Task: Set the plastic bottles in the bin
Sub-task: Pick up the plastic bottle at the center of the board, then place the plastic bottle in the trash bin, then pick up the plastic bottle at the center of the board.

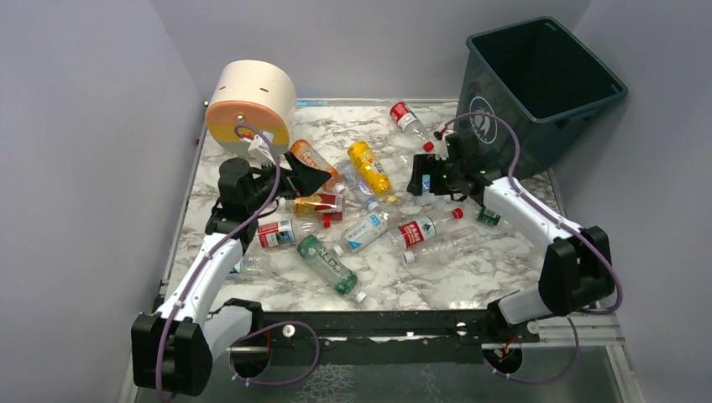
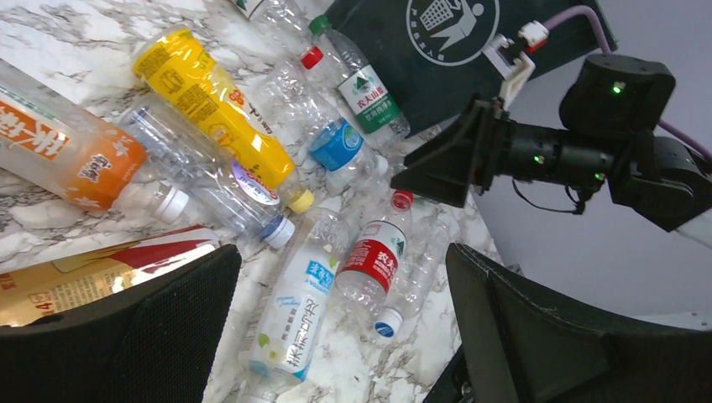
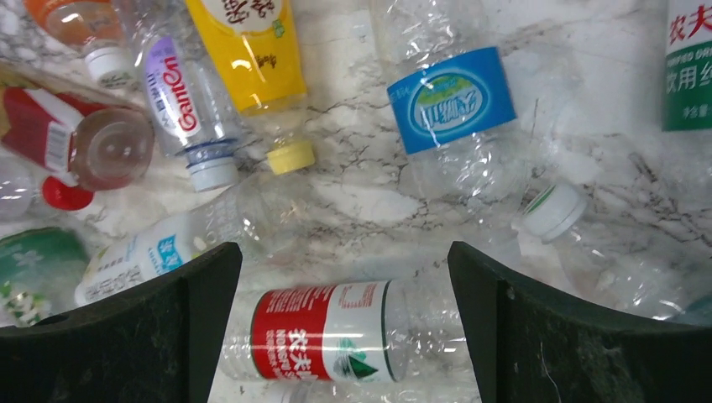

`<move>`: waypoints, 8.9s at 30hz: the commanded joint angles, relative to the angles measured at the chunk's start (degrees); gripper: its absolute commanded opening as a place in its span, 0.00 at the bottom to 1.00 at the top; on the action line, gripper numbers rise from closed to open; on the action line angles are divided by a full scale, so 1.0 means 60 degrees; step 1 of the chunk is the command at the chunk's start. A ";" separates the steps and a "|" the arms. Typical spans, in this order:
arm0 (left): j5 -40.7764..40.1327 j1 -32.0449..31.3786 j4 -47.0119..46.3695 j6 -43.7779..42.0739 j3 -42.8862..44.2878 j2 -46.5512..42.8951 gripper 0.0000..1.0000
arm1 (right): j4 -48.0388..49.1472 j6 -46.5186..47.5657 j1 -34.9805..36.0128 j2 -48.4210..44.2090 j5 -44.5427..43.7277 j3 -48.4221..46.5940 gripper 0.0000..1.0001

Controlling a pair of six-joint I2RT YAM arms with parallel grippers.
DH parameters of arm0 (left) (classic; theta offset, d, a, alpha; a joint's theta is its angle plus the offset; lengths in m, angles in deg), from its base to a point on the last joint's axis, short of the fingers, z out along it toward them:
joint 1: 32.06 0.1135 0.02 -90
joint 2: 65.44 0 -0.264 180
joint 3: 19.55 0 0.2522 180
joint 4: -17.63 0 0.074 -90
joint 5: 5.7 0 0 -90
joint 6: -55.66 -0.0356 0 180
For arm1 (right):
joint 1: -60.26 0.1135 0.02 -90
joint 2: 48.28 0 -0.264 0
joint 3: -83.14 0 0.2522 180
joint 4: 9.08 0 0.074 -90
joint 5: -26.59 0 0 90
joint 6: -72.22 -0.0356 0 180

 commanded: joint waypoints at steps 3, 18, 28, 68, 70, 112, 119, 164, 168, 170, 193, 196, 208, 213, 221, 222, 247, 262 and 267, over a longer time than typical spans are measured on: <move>-0.0585 -0.0606 -0.0232 -0.0404 0.0130 -0.0315 0.99 | 0.0233 0.0794 0.0278 0.1443 -0.2120 -0.1166 0.95; -0.0110 -0.1408 0.0331 -0.0283 0.0737 0.1209 0.99 | 0.0698 0.1758 0.0308 0.3226 -0.2117 -0.2351 0.95; -0.0979 -0.1643 0.1361 -0.0809 0.1162 0.1044 0.99 | 0.0635 0.1786 0.0337 0.4251 -0.2157 -0.2761 0.94; -0.1284 -0.1725 0.1742 -0.0937 0.1143 0.0833 0.99 | 0.0097 0.1916 0.0528 0.2851 -0.2105 -0.3305 0.48; -0.1324 -0.1723 0.1737 -0.0898 0.1090 0.0833 0.99 | 0.0019 0.1929 0.0528 0.2670 -0.2079 -0.3311 0.47; -0.0911 -0.1879 0.0115 0.0004 -0.1439 0.0606 0.99 | -0.0775 0.1495 0.0482 0.2163 -0.1713 -0.8556 0.46; -0.1203 -0.2214 0.0241 0.0099 -0.1694 0.0285 0.99 | -0.0160 0.1805 0.0105 0.2388 -0.2671 -0.9949 0.47; -0.2344 -0.3221 0.0850 0.0450 -0.1447 -0.0331 0.99 | 0.1256 0.1306 -0.2971 0.1915 -0.6360 -0.7897 0.52; -0.2304 -0.3236 0.0897 0.0421 -0.1402 -0.0350 0.99 | 0.1147 0.1152 -0.2973 0.1873 -0.6296 -0.7739 0.65; -0.2335 -0.3243 0.0931 0.0406 -0.1401 -0.0389 0.99 | 0.1129 0.1111 -0.2986 0.1847 -0.6263 -0.7680 0.67; -0.2534 -0.3309 0.0823 0.0518 -0.1812 -0.0803 0.99 | 0.0256 0.0173 -0.2966 0.0777 -0.3782 -0.7243 0.82; -0.2498 -0.3313 0.0808 0.0411 -0.1763 -0.0697 0.99 | -0.0043 0.0048 -0.2945 0.0589 -0.3053 -0.7269 0.96; -0.2898 -0.3309 0.0547 0.0118 -0.1557 -0.0802 0.99 | -0.0185 0.0311 -0.2039 0.0144 0.0939 -0.7429 1.00; -0.2878 -0.3317 0.0143 0.0370 -0.1547 -0.0547 0.99 | -0.0202 0.0181 -0.1469 -0.0103 0.2147 -0.7104 1.00; -0.2759 -0.3310 0.0273 0.0677 -0.1259 -0.0294 0.99 | -0.0393 0.0294 -0.0637 -0.0806 0.2384 -0.5517 1.00; -0.2783 -0.3309 0.0366 0.0663 -0.1189 -0.0264 0.99 | -0.0382 0.0318 -0.0617 -0.0904 0.2406 -0.5311 1.00; -0.3006 -0.3309 0.1327 0.1193 -0.1915 -0.2049 0.99 | 0.0794 -0.0366 -0.0483 -0.2047 0.3112 -0.0244 0.99; -0.3377 -0.3309 0.1342 0.0830 -0.2386 -0.2549 0.99 | 0.0237 -0.0256 -0.0483 -0.2286 0.2456 0.0656 0.99; -0.3432 -0.3312 0.1406 0.0654 -0.2447 -0.2566 0.99 | 0.0344 -0.0488 -0.0483 -0.2435 0.2262 0.0887 0.99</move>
